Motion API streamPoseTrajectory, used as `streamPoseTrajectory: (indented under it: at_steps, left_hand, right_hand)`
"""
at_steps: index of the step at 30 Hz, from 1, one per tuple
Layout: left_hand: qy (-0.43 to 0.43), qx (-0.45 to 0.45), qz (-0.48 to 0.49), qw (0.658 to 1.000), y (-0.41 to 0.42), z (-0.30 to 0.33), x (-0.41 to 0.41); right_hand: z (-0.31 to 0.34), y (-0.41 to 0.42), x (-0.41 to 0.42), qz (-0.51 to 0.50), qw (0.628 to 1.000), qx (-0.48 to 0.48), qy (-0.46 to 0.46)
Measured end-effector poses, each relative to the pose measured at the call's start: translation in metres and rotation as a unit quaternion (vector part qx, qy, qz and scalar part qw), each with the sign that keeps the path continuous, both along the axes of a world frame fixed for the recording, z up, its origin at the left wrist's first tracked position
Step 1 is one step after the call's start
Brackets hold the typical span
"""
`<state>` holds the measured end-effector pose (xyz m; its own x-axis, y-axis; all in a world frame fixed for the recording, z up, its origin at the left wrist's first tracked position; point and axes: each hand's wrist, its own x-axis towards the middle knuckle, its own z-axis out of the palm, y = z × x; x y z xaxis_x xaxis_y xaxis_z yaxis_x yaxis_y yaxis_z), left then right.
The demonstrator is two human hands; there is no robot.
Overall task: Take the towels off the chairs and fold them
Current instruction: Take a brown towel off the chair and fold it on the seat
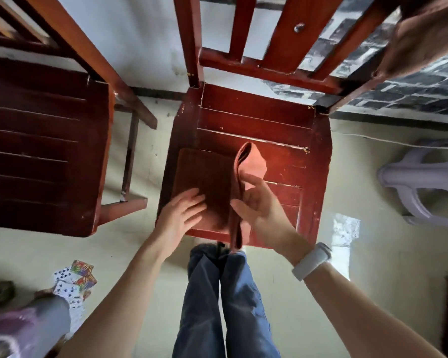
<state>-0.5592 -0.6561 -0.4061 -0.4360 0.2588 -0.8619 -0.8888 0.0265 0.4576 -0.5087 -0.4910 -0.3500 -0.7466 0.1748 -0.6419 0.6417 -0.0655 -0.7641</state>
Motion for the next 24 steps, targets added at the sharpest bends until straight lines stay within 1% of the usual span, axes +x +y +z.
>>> streamPoseTrajectory:
  at_steps: [2, 3, 4, 6, 7, 9, 10, 11, 13, 14, 15, 16, 19, 20, 24]
  left_hand:
    - [-0.072, 0.041, 0.091, 0.992, -0.015, -0.001, -0.002]
    - [-0.086, 0.04, 0.109, 0.99, -0.021, -0.004, -0.001]
    - [-0.087, 0.029, 0.112, 0.99, -0.027, -0.009, 0.001]
    - [-0.056, -0.031, 0.08, 0.995, -0.034, -0.018, 0.005]
    - [-0.026, -0.072, 0.052, 0.996, -0.037, -0.021, 0.007]
    - [0.048, -0.16, -0.028, 0.985, -0.039, -0.027, 0.011]
    - [0.087, -0.199, -0.073, 0.973, -0.038, -0.03, 0.014]
    - [0.124, -0.231, -0.11, 0.959, -0.036, -0.031, 0.017]
    - [0.196, -0.289, -0.172, 0.921, -0.03, -0.032, 0.02]
    - [0.225, -0.31, -0.187, 0.905, -0.028, -0.033, 0.022]
    - [0.243, -0.324, -0.184, 0.896, -0.025, -0.034, 0.023]
    - [0.255, -0.331, -0.168, 0.893, -0.024, -0.033, 0.024]
    - [0.278, -0.356, -0.111, 0.885, -0.027, -0.03, 0.028]
    - [0.284, -0.367, -0.098, 0.88, -0.03, -0.029, 0.029]
    - [0.298, -0.394, -0.101, 0.864, -0.038, -0.035, 0.031]
  right_hand:
    - [-0.006, -0.03, -0.019, 0.067, 0.998, 0.006, -0.008]
    - [-0.01, -0.041, -0.027, 0.097, 0.995, 0.026, -0.013]
    - [-0.016, -0.049, -0.034, 0.12, 0.991, 0.065, -0.011]
    - [-0.031, -0.052, -0.043, 0.137, 0.972, 0.188, 0.011]
    - [-0.038, -0.049, -0.048, 0.134, 0.956, 0.261, 0.025]
    - [-0.051, -0.037, -0.057, 0.144, 0.908, 0.393, 0.037]
    - [-0.055, -0.03, -0.063, 0.163, 0.888, 0.428, 0.025]
    - [-0.059, -0.024, -0.069, 0.197, 0.874, 0.444, 0.002]
    - [-0.066, -0.014, -0.081, 0.279, 0.849, 0.446, -0.051]
    - [-0.069, -0.011, -0.087, 0.306, 0.84, 0.444, -0.065]
    - [-0.071, -0.01, -0.091, 0.319, 0.836, 0.443, -0.066]
    - [-0.071, -0.011, -0.093, 0.318, 0.838, 0.44, -0.058]
    - [-0.068, -0.019, -0.096, 0.287, 0.864, 0.412, -0.022]
    - [-0.067, -0.021, -0.096, 0.285, 0.867, 0.408, -0.01]
    - [-0.069, -0.034, -0.1, 0.305, 0.856, 0.417, 0.001]
